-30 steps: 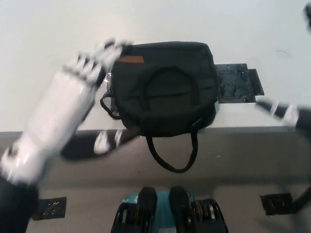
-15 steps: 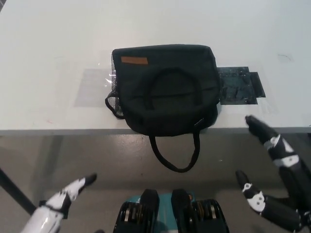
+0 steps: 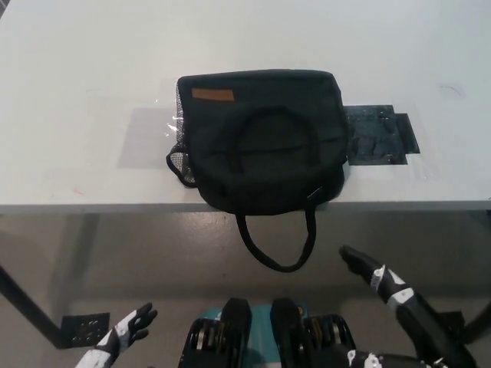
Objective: A soft travel bag is kept infront of the robot in the middle of the desk and the robot uses both its hands to press it to reduce its size
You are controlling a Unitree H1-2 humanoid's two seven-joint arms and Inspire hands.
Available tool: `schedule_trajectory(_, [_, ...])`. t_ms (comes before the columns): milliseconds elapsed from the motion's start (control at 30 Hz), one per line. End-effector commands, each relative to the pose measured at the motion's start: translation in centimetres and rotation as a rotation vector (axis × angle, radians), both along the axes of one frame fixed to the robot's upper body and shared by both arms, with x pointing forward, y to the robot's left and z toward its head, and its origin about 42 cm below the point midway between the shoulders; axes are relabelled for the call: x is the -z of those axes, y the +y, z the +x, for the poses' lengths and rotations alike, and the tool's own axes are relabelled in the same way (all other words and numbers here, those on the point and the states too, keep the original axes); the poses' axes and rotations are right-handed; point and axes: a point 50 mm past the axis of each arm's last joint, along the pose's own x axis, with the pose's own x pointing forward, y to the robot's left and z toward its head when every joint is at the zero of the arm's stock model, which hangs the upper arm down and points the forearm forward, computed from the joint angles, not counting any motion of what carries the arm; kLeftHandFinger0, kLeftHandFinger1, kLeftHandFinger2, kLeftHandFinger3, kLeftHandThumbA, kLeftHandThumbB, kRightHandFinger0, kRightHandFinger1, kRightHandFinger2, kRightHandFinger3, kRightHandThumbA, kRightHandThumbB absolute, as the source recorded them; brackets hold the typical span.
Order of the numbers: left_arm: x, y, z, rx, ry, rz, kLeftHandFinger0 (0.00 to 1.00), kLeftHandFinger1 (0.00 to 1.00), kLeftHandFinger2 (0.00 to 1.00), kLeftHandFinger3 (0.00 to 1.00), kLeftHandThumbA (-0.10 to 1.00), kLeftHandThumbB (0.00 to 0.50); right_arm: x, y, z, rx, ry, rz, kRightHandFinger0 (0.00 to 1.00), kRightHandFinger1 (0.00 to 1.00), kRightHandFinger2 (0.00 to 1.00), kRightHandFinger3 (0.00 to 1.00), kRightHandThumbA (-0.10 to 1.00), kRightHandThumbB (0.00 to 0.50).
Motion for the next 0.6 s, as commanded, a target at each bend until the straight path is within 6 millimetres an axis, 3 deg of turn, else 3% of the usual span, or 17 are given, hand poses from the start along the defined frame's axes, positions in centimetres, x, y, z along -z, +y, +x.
schedule_trajectory(0, [1.0,-0.2,1.3,0.024,-0.025,-0.061,1.0,1.0,1.0,1.0,1.0,0.423,1.6,0.5,0.9,-0.051,-0.073,0.057,1.0,1.0,1.0,1.0,1.0,0.491])
schedule_trajectory(33, [1.4,-0.3,2.1,0.018,-0.004,-0.063,1.0,1.0,1.0,1.0,1.0,0.444,2.5,0.5,1.8,-0.034,-0.061,0.044,1.0,1.0,1.0,1.0,1.0,0.492])
schedule_trajectory(67, [2.0,-0.2,2.9,0.018,0.001,-0.065,1.0,1.0,1.0,1.0,1.0,0.413,3.3,0.5,2.6,-0.022,-0.061,0.034,1.0,1.0,1.0,1.0,1.0,0.474])
schedule_trajectory(133, [2.4,-0.1,3.4,0.017,0.014,-0.08,1.0,1.0,1.0,1.0,1.0,0.404,3.9,0.4,3.1,-0.017,-0.054,0.033,1.0,1.0,1.0,1.0,1.0,0.47])
schedule_trajectory(167, [3.5,0.1,3.7,0.005,0.044,-0.107,1.0,1.0,1.0,1.0,1.0,0.401,5.1,0.3,3.5,0.013,-0.008,0.013,1.0,1.0,1.0,1.0,1.0,0.5])
schedule_trajectory(267, [3.9,0.2,4.4,0.001,0.068,-0.12,1.0,1.0,1.0,1.0,1.0,0.418,6.0,-0.1,4.3,0.04,0.004,-0.017,1.0,1.0,1.0,1.0,1.0,0.5])
schedule_trajectory(333, [4.0,0.3,4.4,-0.001,0.066,-0.127,1.0,1.0,1.0,1.0,1.0,0.388,7.0,-0.3,4.9,0.045,0.033,-0.001,1.0,1.0,1.0,1.0,0.98,0.5])
schedule_trajectory(467, [4.2,0.5,4.7,-0.013,0.085,-0.128,1.0,1.0,1.0,1.0,1.0,0.39,7.8,-0.4,5.3,0.059,0.042,-0.004,1.0,1.0,1.0,1.0,0.99,0.5])
schedule_trajectory(567, [4.5,0.3,4.8,-0.035,0.098,-0.123,1.0,1.0,1.0,1.0,1.0,0.355,7.9,-0.6,5.4,0.066,0.052,-0.011,1.0,1.0,1.0,1.0,1.0,0.5])
